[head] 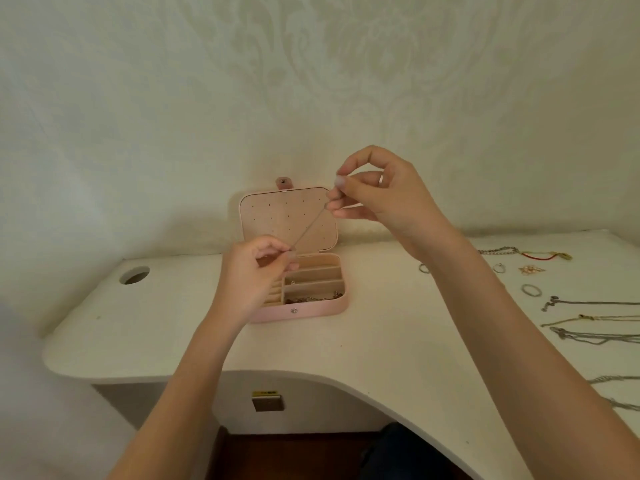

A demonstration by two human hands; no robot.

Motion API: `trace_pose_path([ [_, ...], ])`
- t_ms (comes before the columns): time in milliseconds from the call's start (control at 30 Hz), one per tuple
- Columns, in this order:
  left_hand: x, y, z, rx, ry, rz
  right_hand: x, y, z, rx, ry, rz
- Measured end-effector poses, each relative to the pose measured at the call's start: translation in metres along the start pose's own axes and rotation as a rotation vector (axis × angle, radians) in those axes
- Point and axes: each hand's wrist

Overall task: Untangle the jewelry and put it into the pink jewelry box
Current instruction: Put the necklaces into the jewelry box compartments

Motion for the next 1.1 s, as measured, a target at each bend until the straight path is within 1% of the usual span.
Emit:
trace_pose_path([
  [100, 0.014, -0.007, -0.002, 0.021, 0.265, 0.067, -0.011, -0.002, 0.003, 0.056, -0.098, 0.051],
  [233, 0.027, -0.014, -0.007, 0.126, 0.487, 0.139, -0.027, -0.004, 0.009, 0.138, -0.177, 0.104],
  [300, 0.028, -0.016, -0.011, 0.153, 0.445, 0.094, -0.034, -0.006, 0.013, 0.174, -0.202, 0.131],
  [400, 0.018, -0.019, -0.012, 0.201, 0.214, -0.003, -0.045, -0.009, 0.022, 0.240, -0.239, 0.154],
  [500, 0.004, -0.022, -0.002, 0.259, 0.059, 0.025, -0.052, -0.010, 0.027, 0.269, -0.250, 0.149],
  [600, 0.004, -0.022, 0.006, 0.183, 0.018, -0.008, -0.054, -0.008, 0.022, 0.199, -0.270, 0.130],
  [633, 0.006, -0.022, 0.006, 0.149, 0.027, -0.026, -0.055, -0.006, 0.017, 0.160, -0.314, 0.124],
  [700, 0.011, -0.020, 0.003, 0.078, 0.049, -0.061, -0.057, -0.003, 0.005, 0.103, -0.497, 0.126],
  [733, 0.012, -0.019, 0.002, 0.048, 0.068, -0.066, -0.057, -0.002, -0.002, 0.112, -0.622, 0.141],
  [800, 0.015, -0.019, -0.001, 0.014, 0.147, -0.032, -0.059, -0.004, -0.010, 0.207, -0.831, 0.188],
  [833, 0.016, -0.019, -0.002, 0.010, 0.201, -0.001, -0.062, -0.005, -0.011, 0.256, -0.893, 0.205],
  [900, 0.017, -0.019, -0.003, 0.027, 0.307, 0.065, -0.069, -0.008, -0.008, 0.294, -0.970, 0.211],
  [1000, 0.023, -0.017, -0.004, 0.080, 0.443, 0.156, -0.078, -0.008, -0.002, 0.261, -1.043, 0.197],
  [1100, 0.033, -0.014, -0.006, 0.113, 0.535, 0.188, -0.082, -0.011, -0.003, 0.275, -1.065, 0.196],
])
Point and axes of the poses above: each hand's wrist, its own y-axis towards the middle knuckle, its own z-axis out of the palm, x = y × z, and after that the axes turned 5 degrees about -x, right-handed
